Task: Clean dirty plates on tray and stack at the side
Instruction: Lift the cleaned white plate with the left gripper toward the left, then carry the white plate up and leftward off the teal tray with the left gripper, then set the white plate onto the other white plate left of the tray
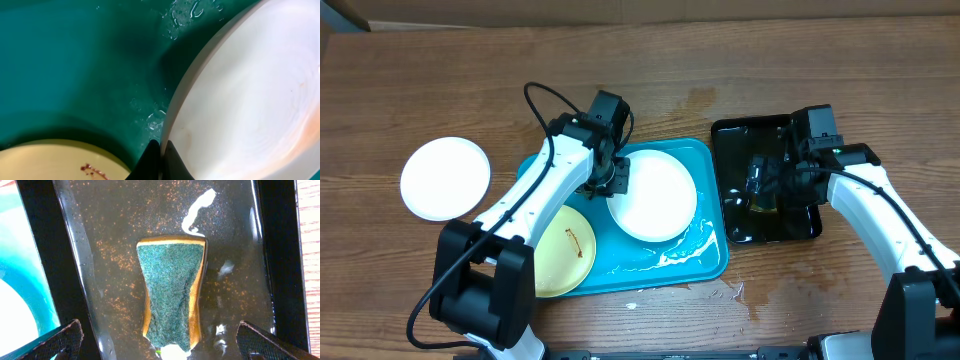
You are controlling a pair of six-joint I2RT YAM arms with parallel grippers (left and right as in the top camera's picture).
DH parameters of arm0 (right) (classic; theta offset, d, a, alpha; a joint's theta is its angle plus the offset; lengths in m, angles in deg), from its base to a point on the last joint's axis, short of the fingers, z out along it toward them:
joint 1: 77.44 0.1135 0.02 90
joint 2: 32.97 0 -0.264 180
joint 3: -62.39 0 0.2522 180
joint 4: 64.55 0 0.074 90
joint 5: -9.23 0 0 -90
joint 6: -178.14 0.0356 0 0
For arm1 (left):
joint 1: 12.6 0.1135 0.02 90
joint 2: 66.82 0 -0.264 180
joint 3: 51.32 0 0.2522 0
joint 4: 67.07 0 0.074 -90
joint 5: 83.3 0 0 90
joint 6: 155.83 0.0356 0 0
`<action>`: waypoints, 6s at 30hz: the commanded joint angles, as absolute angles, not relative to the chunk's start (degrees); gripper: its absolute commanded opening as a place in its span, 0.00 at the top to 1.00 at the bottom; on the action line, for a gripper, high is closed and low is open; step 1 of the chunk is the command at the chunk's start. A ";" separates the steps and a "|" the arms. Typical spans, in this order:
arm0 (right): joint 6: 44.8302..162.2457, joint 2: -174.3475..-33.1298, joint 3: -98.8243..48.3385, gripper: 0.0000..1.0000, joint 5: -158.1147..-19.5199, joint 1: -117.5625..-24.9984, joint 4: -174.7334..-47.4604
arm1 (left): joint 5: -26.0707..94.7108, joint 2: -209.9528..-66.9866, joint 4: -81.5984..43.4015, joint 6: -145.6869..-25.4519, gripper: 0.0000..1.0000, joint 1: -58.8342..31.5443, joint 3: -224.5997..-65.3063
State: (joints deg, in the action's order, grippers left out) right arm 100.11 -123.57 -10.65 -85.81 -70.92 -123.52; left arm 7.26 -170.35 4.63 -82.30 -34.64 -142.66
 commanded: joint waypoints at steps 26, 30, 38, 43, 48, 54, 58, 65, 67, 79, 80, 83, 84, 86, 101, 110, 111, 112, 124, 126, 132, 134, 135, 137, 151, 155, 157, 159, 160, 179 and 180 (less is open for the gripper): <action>100.17 -123.11 -10.46 0.00 -85.33 -70.88 -123.35 | 14.21 -170.65 27.47 -77.65 0.96 -32.41 -152.58; 100.17 -123.11 -10.46 0.00 -85.33 -70.88 -123.35 | 14.23 -170.68 31.69 -77.65 0.96 -31.27 -155.75; 100.17 -123.11 -10.46 0.00 -85.33 -70.88 -123.35 | 14.19 -176.56 38.99 -78.70 0.96 -30.62 -155.88; 100.17 -123.11 -10.46 0.00 -85.33 -70.88 -123.37 | 13.97 -182.06 41.87 -78.65 0.96 -29.98 -156.27; 100.17 -123.11 -10.46 0.00 -85.33 -70.88 -123.35 | 13.97 -183.40 42.00 -78.67 0.96 -29.59 -158.53; 100.17 -123.11 -10.46 0.00 -85.33 -70.88 -123.35 | 10.58 -183.37 41.83 -78.94 0.96 -29.66 -165.89; 100.17 -123.11 -10.46 0.00 -85.33 -70.88 -123.37 | 5.40 -183.37 40.80 -79.59 0.96 -29.66 -168.43; 100.17 -123.11 -10.46 0.00 -85.33 -70.88 -123.35 | -0.91 -183.37 36.89 -79.57 0.96 -30.20 -168.47; 100.17 -123.11 -10.46 0.00 -85.33 -70.88 -123.33 | -3.25 -183.37 36.36 -79.57 0.96 -30.70 -168.56; 100.19 -123.11 -10.46 0.00 -85.33 -70.88 -123.35 | -12.37 -183.37 34.37 -81.03 0.96 -36.65 -170.48; 100.19 -123.11 -10.46 0.00 -85.35 -70.88 -123.35 | -13.59 -183.37 34.11 -81.58 0.96 -37.22 -171.12; 100.19 -123.11 -10.46 0.00 -85.35 -70.88 -123.35 | -17.39 -183.37 33.37 -82.21 0.96 -38.70 -173.54; 100.17 -123.11 -10.46 0.00 -85.33 -70.88 -123.35 | -18.64 -183.37 33.19 -82.54 0.96 -39.25 -174.35; 100.17 -123.11 -10.46 0.00 -85.35 -70.88 -123.35 | -21.20 -183.37 33.00 -83.31 0.96 -40.37 -175.86; 100.17 -123.11 -10.46 0.00 -85.33 -70.88 -123.35 | -51.49 -183.37 30.42 -94.48 0.96 -55.21 -180.43; 100.17 -123.11 -10.46 0.00 -85.33 -70.88 -123.35 | -55.42 -183.40 30.46 -100.86 0.96 -60.21 -180.32; 100.17 -123.11 -10.46 0.00 -85.33 -70.88 -123.35 | -55.42 -183.40 30.46 -101.32 0.96 -60.47 -180.32; 100.17 -123.11 -10.46 0.00 -85.33 -70.88 -123.35 | -55.49 -183.40 30.70 -102.06 0.96 -60.71 -180.32; 100.17 -123.11 -10.46 0.00 -85.33 -70.88 -123.35 | -59.58 -183.37 32.28 -106.98 0.96 -63.34 -180.32; 100.17 -123.11 -10.46 0.00 -85.33 -70.88 -123.37 | -59.05 -183.37 33.43 -107.28 0.96 -63.38 -180.30; 100.17 -123.11 -10.46 0.00 -85.33 -70.88 -123.35 | -51.03 -183.37 32.80 -106.98 0.96 -60.23 -180.32; 100.17 -123.11 -10.46 0.00 -85.33 -70.88 -123.37 | -45.50 -183.29 32.67 -105.65 0.96 -57.89 -180.36; 100.17 -123.11 -10.46 0.00 -85.33 -70.88 -123.37 | -41.85 -183.20 32.36 -104.16 0.96 -56.34 -180.51; 100.17 -123.11 -10.46 0.00 -85.33 -70.88 -123.35 | -33.04 -182.83 31.25 -98.91 0.96 -52.39 -180.75; 100.17 -123.11 -10.46 0.00 -85.33 -70.88 -123.35 | 0.38 -178.68 30.96 -88.05 0.96 -7.62 -180.58; 100.17 -123.11 -10.46 0.00 -85.33 -70.88 -123.30 | 1.45 -178.68 31.49 -88.07 0.96 4.55 -180.58; 100.17 -123.11 -10.46 0.00 -85.33 -70.88 -123.09 | 1.45 -178.68 31.36 -88.12 0.96 10.04 -180.58; 100.19 -123.11 -10.46 0.00 -85.33 -70.88 -122.80 | 1.18 -178.68 31.23 -88.53 0.96 14.61 -180.58; 100.19 -123.11 -10.46 0.00 -85.33 -70.88 -122.65 | 0.94 -178.70 31.10 -89.06 0.96 17.47 -180.56; 100.17 -123.11 -10.46 0.00 -85.33 -70.88 -122.65 | 1.84 -179.00 21.50 -89.62 0.96 27.41 -166.11; 100.17 -123.11 -10.46 0.00 -85.33 -70.88 -122.65 | 2.19 -179.00 20.74 -89.62 0.96 27.41 -165.35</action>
